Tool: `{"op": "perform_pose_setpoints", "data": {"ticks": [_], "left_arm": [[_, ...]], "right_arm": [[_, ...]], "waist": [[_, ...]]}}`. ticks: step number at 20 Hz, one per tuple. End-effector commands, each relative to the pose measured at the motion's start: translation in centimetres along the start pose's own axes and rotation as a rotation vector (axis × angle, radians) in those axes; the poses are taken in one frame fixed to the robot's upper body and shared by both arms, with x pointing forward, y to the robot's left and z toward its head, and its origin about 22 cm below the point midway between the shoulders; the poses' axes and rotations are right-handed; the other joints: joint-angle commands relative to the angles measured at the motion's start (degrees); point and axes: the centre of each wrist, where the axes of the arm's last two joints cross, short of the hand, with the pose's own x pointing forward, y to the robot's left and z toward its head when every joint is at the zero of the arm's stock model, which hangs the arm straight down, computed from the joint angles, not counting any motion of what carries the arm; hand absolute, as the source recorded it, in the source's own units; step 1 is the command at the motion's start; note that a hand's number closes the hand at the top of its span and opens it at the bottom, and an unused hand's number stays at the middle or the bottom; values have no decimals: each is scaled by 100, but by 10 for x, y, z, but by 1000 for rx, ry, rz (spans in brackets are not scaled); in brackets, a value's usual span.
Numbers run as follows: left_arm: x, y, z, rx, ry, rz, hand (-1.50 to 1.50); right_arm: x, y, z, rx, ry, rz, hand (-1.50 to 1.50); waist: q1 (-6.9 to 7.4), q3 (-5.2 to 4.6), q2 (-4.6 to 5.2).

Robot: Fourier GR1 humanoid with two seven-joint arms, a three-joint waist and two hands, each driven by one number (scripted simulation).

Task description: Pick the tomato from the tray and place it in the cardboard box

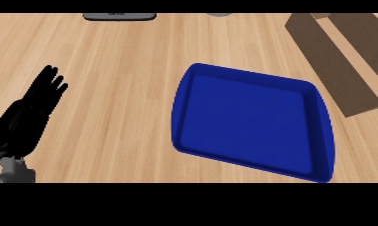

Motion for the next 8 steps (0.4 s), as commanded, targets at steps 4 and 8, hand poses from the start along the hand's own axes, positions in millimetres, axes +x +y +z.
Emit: {"op": "perform_pose_setpoints", "data": {"ticks": [4,8], "left_arm": [[-6,-1,5,-8,1,7,0],[-9,-7,8,13,-12,6,0]], "right_arm": [[-30,-38,6,51,-8,-12,-150],[-26,-72,-10,21,-29,-3,-150]], "waist": [[-2,-3,-3],[70,3,22]]}}
